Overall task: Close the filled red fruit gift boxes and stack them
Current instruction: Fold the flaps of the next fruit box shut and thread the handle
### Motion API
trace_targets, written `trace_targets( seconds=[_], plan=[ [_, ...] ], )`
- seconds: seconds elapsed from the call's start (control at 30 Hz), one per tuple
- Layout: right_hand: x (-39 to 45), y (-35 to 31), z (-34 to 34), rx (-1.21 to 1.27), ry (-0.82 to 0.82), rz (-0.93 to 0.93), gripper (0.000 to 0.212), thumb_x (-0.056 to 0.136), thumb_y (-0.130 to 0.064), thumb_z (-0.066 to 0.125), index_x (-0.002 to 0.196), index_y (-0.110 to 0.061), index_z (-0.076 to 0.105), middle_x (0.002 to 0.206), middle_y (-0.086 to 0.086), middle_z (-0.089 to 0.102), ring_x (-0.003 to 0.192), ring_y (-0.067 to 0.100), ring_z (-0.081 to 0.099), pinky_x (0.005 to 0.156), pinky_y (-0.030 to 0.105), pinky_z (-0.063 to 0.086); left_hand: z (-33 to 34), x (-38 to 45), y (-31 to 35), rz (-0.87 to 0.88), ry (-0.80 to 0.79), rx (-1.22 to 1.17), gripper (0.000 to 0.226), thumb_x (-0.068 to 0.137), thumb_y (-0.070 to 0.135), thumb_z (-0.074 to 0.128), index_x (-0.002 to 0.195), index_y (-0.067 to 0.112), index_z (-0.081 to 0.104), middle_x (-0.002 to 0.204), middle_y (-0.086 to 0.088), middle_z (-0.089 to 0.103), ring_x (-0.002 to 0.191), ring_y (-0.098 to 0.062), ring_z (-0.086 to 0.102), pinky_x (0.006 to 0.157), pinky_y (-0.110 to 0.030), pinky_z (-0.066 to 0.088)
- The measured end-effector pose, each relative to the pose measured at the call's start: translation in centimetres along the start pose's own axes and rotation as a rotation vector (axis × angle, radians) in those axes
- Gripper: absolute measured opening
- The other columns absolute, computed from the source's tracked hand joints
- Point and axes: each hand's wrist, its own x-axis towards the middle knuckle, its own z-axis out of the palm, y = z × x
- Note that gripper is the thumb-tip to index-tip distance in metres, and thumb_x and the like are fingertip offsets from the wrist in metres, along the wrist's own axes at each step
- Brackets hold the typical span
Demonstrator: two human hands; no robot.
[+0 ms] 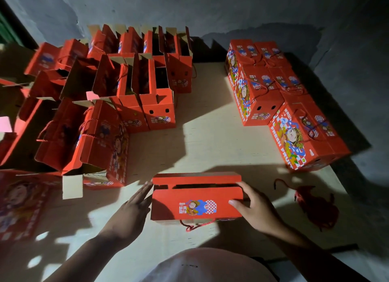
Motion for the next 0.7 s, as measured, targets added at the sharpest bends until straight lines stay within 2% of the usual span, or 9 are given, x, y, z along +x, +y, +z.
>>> trace_targets(
  seconds=[0.07,0.13,0.2,0.3,0.37,0.47,0.57,0.7],
  plan=[
    [0.1,-0.3,0.3,-0.029,0.019,0.002,0.061,0.09,-0.035,0.079,0.145,-0.031,0.054,0.135,-0.014,0.064,0.118,0.003,0.062,0.102,0.031,0.052,-0.4,0.3,0.4,-0.057,0.014,-0.064,0.078,0.103,0.014,0.054,0.167,0.037,0.015,0.169,0.03,-0.012,0.16,-0.004,0.007,0.124,-0.029,0.03],
    [0.3,-0.5,0.6,-0.087,0.047,-0.034,0.062,0.089,-0.033,0.08,0.145,-0.032,0.052,0.137,-0.014,0.06,0.12,0.005,0.059,0.103,0.028,0.049,-0.8,0.4,0.9,-0.074,0.031,-0.099,0.093,0.099,0.02,0.062,0.166,0.043,0.001,0.171,0.027,-0.009,0.16,-0.007,0.009,0.124,-0.03,0.029],
    [0.6,-0.4,0.7,-0.154,0.067,-0.097,0.054,0.088,-0.034,0.079,0.137,-0.032,0.056,0.134,-0.016,0.058,0.118,0.006,0.059,0.1,0.026,0.048,-0.9,0.4,1.6,-0.035,0.037,-0.101,0.102,0.092,0.029,0.068,0.164,0.046,-0.002,0.173,0.02,-0.001,0.159,-0.009,0.014,0.123,-0.027,0.029],
    [0.6,0.0,1.1,-0.252,0.046,-0.147,0.042,0.088,-0.042,0.076,0.125,-0.028,0.063,0.131,-0.015,0.054,0.119,0.011,0.06,0.097,0.027,0.048,-0.3,0.4,2.4,0.008,-0.029,0.017,0.11,0.079,0.047,0.073,0.166,0.038,0.006,0.172,0.007,0.011,0.154,-0.016,0.024,0.119,-0.027,0.035],
    [0.3,0.4,1.4,-0.277,-0.014,-0.103,0.061,0.081,-0.055,0.076,0.134,-0.026,0.063,0.142,-0.008,0.05,0.128,0.013,0.054,0.104,0.027,0.046,0.4,0.4,2.6,-0.009,-0.054,0.138,0.11,0.078,0.06,0.074,0.165,0.03,0.016,0.168,0.001,0.018,0.153,-0.021,0.026,0.119,-0.033,0.039],
    [-0.1,1.4,1.7,-0.334,-0.151,-0.082,0.097,0.071,-0.07,0.073,0.154,-0.026,0.048,0.158,-0.002,0.037,0.142,0.015,0.042,0.115,0.028,0.037,1.1,0.9,3.1,-0.034,-0.044,0.226,0.1,0.076,0.06,0.081,0.157,0.019,0.039,0.157,-0.003,0.036,0.144,-0.027,0.041,0.109,-0.04,0.05],
    [-0.2,1.8,1.8,-0.38,-0.204,-0.09,0.101,0.076,-0.063,0.074,0.162,-0.027,0.034,0.162,-0.007,0.03,0.148,0.013,0.034,0.119,0.023,0.028,1.4,1.5,3.4,-0.04,-0.026,0.209,0.099,0.071,0.054,0.087,0.154,0.019,0.045,0.15,0.0,0.045,0.136,-0.026,0.048,0.101,-0.041,0.054],
    [-0.3,1.9,2.1,-0.366,-0.17,-0.086,0.096,0.077,-0.054,0.08,0.16,-0.029,0.039,0.159,-0.008,0.035,0.145,0.013,0.037,0.119,0.025,0.031,1.0,1.6,3.6,-0.031,-0.023,0.213,0.104,0.066,0.052,0.089,0.153,0.023,0.04,0.146,0.003,0.049,0.131,-0.023,0.047,0.099,-0.041,0.055]
  ],
)
